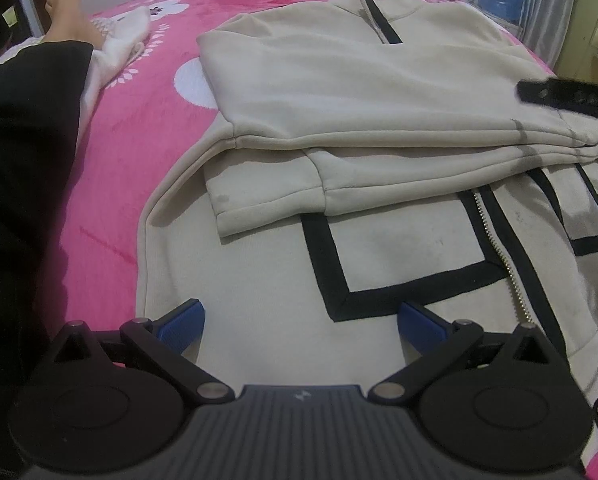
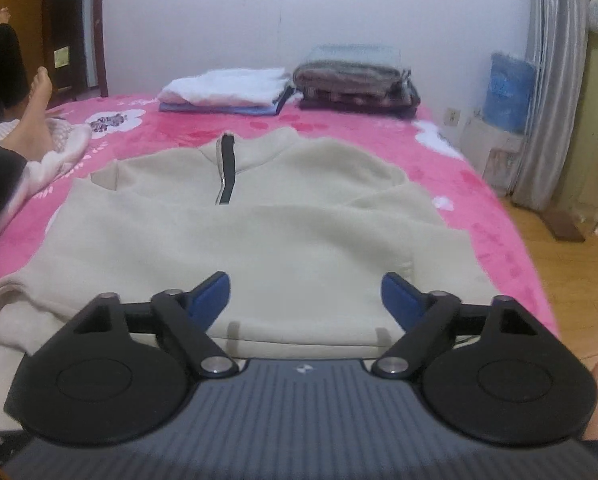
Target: Fold clothes
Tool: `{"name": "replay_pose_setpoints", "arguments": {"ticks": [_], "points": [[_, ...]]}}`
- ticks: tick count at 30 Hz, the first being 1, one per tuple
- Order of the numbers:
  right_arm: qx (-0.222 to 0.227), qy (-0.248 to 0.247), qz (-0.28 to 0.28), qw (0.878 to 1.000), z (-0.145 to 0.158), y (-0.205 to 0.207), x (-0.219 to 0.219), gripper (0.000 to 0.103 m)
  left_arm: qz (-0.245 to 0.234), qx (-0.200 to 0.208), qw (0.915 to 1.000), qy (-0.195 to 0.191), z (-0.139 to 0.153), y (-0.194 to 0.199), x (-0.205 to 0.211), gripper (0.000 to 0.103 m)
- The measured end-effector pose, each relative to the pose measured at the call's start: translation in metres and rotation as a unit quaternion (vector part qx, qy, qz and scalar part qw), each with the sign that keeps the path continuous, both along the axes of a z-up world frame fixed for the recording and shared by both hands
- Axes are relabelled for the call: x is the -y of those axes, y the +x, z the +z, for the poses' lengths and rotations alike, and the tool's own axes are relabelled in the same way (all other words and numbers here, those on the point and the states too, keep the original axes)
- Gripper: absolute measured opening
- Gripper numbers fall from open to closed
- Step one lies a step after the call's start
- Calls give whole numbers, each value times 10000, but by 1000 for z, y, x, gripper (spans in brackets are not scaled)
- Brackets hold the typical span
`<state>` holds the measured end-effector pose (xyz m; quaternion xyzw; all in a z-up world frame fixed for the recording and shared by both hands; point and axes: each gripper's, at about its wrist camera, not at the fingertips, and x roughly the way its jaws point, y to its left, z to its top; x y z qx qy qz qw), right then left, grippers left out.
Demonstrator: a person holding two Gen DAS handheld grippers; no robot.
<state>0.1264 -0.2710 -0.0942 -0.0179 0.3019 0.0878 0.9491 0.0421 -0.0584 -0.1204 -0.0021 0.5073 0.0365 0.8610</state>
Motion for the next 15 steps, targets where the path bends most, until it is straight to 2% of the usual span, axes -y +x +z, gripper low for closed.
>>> {"name": "replay_pose_setpoints", "arguments": {"ticks": [3,8,15], "points": [[-576,199,-118,9981,-24,11,1,75,1,17,10000,20,-1,-1,1,103],[-538,46,-110,9985,-31,11,-5,76,4,8,10000,93,-1,0,4,103],[-487,73,-102,9987,-35,9,-1,76,-12,65,9997,226,-1,-2,9,103]]}}
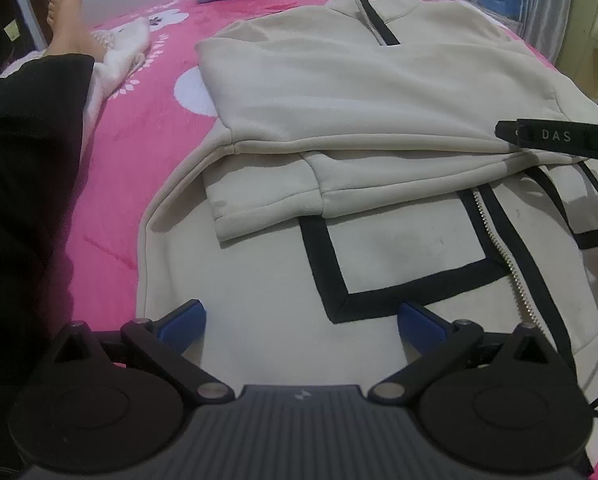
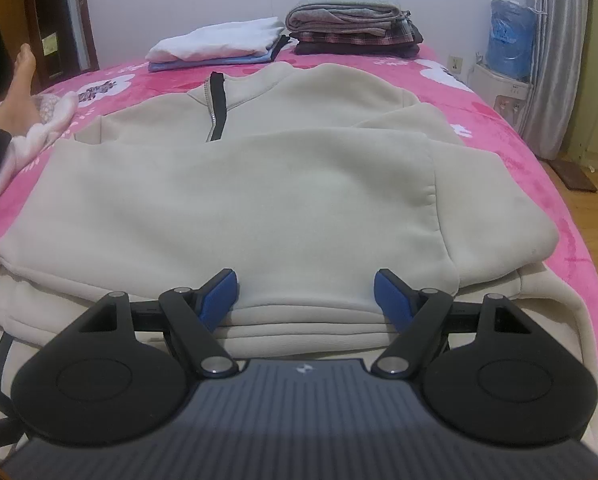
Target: Fold clothes
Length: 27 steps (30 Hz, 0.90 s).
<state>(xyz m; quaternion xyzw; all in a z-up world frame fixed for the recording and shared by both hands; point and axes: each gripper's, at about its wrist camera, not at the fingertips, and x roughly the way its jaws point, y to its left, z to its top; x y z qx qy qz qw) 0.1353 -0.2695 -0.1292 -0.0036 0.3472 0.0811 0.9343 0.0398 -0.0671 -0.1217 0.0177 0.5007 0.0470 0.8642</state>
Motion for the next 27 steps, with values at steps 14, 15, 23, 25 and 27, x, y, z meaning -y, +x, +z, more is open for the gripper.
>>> {"name": "replay_pose_setpoints", "arguments": {"ticks": [14,15,23,25,27], "points": [[63,-13,15,10000,-3,-2,-1,80,29,53,10000,16,0,-2,2,103],[66,-15,16,10000,-3,-3,-1,80,33,60,10000,18,0,-2,3,103],[86,-27,21,10000,-3,-2,-1,80,66,113,9999,23,-1,-3,4,103],[94,-31,19,9999,-4,-2,-2,80,72,121,9999,13,-1,-3,4,103],[100,-37,16,9999,-4,-3,-2,80,79,128,9999,6,0,-3,3,103]]}}
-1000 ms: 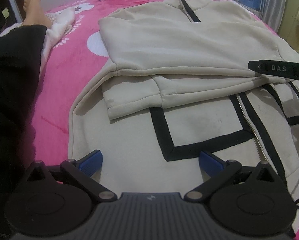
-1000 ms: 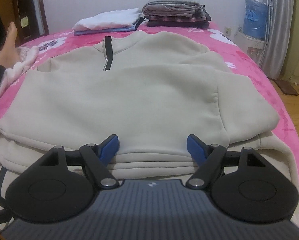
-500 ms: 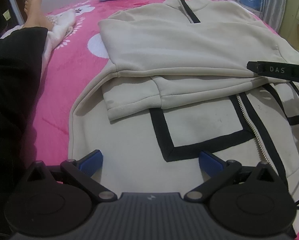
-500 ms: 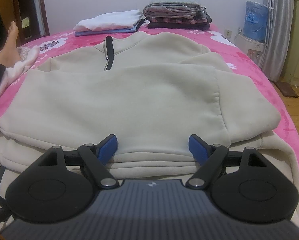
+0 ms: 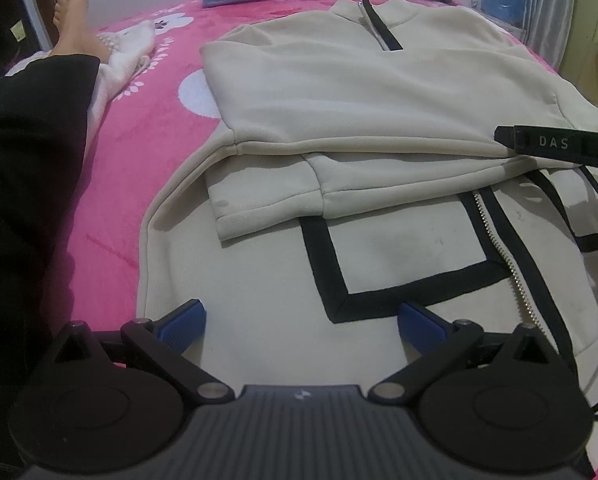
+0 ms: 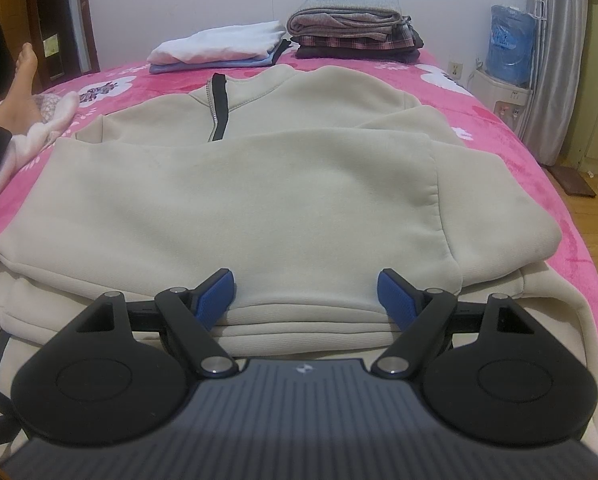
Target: Fold clothes
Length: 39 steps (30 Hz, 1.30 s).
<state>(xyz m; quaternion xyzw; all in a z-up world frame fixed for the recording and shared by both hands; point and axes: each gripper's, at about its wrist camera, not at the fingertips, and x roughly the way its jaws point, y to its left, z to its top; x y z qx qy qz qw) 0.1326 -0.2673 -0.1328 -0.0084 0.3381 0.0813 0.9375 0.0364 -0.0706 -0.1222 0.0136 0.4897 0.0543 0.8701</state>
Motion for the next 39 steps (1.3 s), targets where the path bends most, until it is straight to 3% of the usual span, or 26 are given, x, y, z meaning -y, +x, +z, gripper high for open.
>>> {"name": "replay_pose_setpoints", "arguments": {"ticks": [14,25,39], "points": [[33,-11,-1,10000,-1,-1,-1,80,19,53,10000,3,-2,-2,0,103],[79,-69,-4,9999,-2,-2,-2,81,334,-123,9993,73,1,3,6,103],[138,-79,-23,9999,-4,-4,-4,81,184,57,9998,-20,-4,-2,2,103]]}}
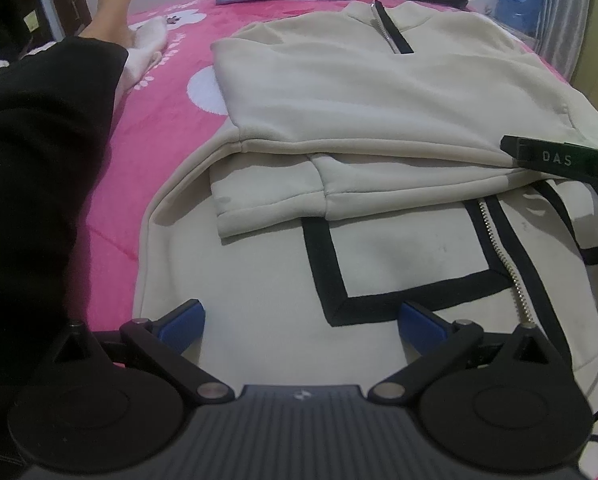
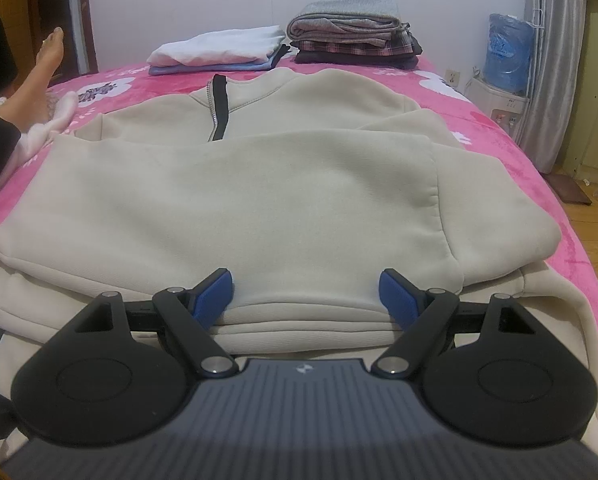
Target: Fold clothes
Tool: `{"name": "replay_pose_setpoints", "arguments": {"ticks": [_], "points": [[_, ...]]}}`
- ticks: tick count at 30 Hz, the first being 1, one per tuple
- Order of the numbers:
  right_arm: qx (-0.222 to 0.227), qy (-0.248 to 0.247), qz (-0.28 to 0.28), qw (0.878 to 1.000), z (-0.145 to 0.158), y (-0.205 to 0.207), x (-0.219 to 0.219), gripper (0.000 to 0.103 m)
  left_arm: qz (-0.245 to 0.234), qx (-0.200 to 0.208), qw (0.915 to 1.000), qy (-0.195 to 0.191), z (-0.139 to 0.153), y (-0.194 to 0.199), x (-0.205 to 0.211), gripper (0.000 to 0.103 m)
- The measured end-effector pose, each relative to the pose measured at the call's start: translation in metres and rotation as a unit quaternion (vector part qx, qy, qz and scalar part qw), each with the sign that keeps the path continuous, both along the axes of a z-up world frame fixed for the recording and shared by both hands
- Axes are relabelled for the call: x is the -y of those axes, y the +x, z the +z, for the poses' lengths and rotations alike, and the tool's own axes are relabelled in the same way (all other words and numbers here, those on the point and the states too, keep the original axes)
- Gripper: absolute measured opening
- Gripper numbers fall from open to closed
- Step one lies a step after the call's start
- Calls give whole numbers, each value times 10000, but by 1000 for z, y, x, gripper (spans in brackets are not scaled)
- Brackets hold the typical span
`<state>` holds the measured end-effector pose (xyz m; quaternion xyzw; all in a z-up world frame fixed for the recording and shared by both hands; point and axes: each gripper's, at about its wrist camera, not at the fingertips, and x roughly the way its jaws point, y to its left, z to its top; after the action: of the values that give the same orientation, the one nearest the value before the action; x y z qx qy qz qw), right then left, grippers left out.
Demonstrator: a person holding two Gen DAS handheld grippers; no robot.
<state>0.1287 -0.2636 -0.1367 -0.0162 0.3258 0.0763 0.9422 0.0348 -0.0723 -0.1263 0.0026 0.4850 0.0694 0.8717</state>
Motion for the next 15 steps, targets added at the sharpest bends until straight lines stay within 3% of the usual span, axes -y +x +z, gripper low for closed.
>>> {"name": "replay_pose_setpoints", "arguments": {"ticks": [15], "points": [[47,23,-4,10000,-1,-1,1,82,-78,107,9999,-14,-1,0,-1,103]]}}
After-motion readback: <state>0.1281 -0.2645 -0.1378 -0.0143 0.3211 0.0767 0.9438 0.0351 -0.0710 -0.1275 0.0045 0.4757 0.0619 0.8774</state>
